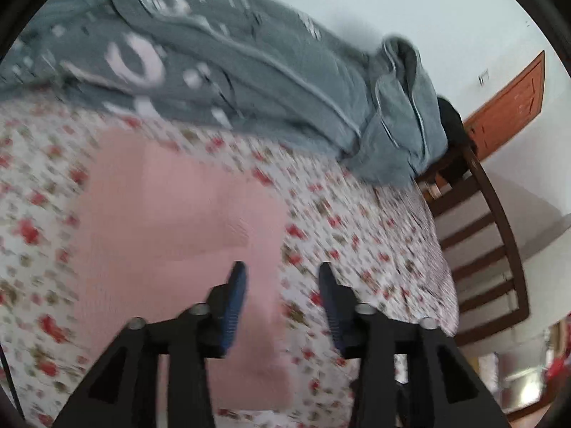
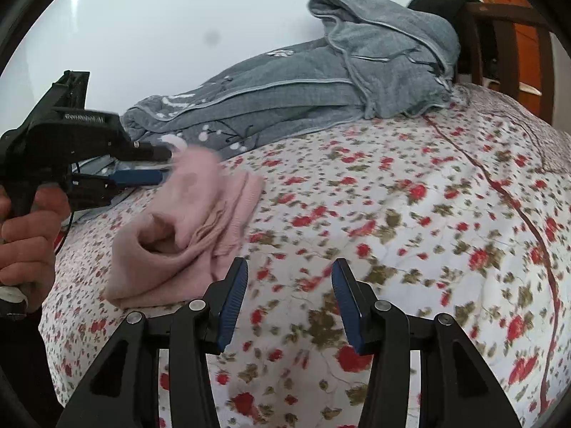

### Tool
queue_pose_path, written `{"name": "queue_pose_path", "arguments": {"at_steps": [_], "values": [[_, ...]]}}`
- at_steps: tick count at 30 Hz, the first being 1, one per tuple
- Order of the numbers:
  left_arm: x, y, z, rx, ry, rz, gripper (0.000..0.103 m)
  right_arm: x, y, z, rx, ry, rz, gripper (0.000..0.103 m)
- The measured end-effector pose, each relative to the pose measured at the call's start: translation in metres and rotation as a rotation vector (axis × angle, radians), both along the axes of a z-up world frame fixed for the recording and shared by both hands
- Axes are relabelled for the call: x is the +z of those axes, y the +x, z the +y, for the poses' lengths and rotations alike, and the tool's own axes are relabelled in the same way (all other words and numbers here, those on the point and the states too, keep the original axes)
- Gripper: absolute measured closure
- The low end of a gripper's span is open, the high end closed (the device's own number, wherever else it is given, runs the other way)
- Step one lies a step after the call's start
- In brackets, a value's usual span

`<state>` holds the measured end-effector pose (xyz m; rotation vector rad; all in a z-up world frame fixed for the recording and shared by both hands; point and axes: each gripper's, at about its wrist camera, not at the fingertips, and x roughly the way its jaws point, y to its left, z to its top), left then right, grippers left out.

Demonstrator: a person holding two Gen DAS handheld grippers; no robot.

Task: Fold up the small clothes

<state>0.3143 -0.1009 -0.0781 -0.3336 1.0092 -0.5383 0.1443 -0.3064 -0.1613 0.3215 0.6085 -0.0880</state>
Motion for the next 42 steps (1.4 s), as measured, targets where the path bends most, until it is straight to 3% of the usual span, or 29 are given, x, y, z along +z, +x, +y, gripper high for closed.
{"name": "queue_pose_path", "arguments": {"at_steps": [3,5,11,15,16,17,19,21,23,26,28,32,36,39,42], "values": [[0.007,-0.002,0.028,0.056,0.068,-0.064,0.055,0.008,0.014,0.012,0.057,0.031,-0.018,0.054],[0.006,-0.005,0.051,0.097,0.113,-0.091,0.054,0.014,0.027,0.021,0.101,0.063,-0.029,0.048],[-0.023,-0.012,0.113,0.166,0.175,-0.081,0.054,0.026,0.065,0.053,0.195,0.158,-0.058,0.041],[-0.043,-0.017,0.142,0.19,0.157,-0.034,0.054,0.014,0.108,0.079,0.193,0.128,0.053,0.038],[-0.046,-0.019,0.145,0.19,0.152,-0.03,0.054,0.009,0.115,0.082,0.164,0.108,0.084,0.043],[-0.048,-0.021,0.15,0.189,0.147,-0.029,0.054,0.003,0.12,0.083,0.126,0.095,0.11,0.06],[-0.05,-0.026,0.157,0.188,0.141,-0.036,0.054,-0.003,0.123,0.086,0.156,0.076,0.124,0.09],[-0.051,-0.031,0.16,0.181,0.14,-0.05,0.054,0.006,0.106,0.082,0.135,0.014,0.044,0.091],[-0.05,-0.034,0.16,0.172,0.139,-0.062,0.054,0.009,0.092,0.069,0.115,0.046,-0.01,0.092],[-0.05,-0.036,0.151,0.142,0.134,-0.077,0.054,-0.014,0.096,0.063,0.078,0.019,0.048,0.092],[-0.051,-0.036,0.142,0.116,0.118,-0.076,0.054,-0.033,0.103,0.067,0.052,-0.035,0.082,0.09],[-0.049,-0.036,0.119,0.073,0.11,-0.086,0.054,-0.016,0.094,0.073,-0.013,-0.134,0.077,0.071],[-0.048,-0.037,0.095,0.042,0.128,-0.142,0.052,-0.004,0.083,0.073,-0.007,-0.152,0.039,0.066],[-0.07,-0.04,0.076,0.014,0.212,-0.137,0.05,-0.013,0.076,0.076,-0.031,-0.242,0.03,0.054],[-0.094,-0.047,0.07,-0.014,0.217,-0.126,0.046,-0.027,0.077,0.071,-0.022,-0.236,0.091,0.053]]}}
